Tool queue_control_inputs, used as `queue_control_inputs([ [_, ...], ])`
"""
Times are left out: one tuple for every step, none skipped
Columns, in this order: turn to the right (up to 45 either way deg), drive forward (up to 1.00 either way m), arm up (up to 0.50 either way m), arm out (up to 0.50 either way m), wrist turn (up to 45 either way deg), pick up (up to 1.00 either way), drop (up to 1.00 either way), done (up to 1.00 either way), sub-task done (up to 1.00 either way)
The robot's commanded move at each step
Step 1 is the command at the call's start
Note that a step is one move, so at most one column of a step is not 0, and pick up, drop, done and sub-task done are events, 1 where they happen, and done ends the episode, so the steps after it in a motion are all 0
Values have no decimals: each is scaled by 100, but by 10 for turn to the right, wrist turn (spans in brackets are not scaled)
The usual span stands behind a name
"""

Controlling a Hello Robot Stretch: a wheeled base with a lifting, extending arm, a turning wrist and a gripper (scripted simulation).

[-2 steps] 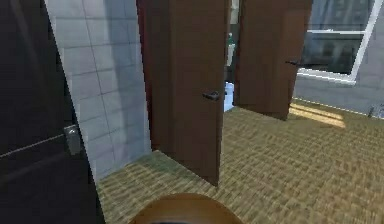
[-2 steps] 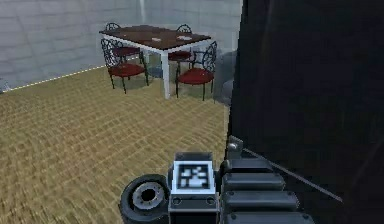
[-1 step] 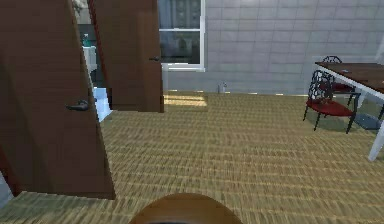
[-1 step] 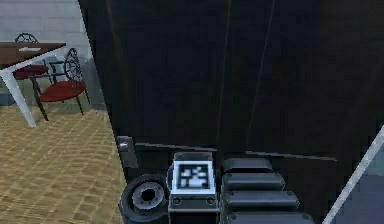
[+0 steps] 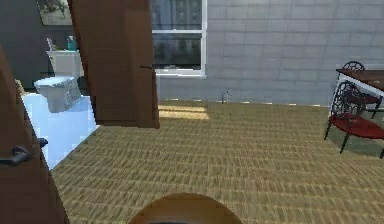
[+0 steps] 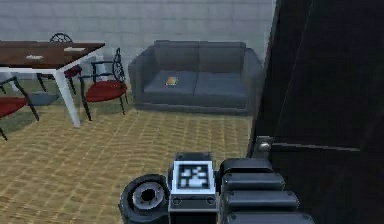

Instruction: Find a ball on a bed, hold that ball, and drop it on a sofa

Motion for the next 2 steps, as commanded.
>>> queue_control_inputs([
  [210,0,0,0,0,0,0,0,0],
  [0,5,0,0,0,0,0,0,0],
])
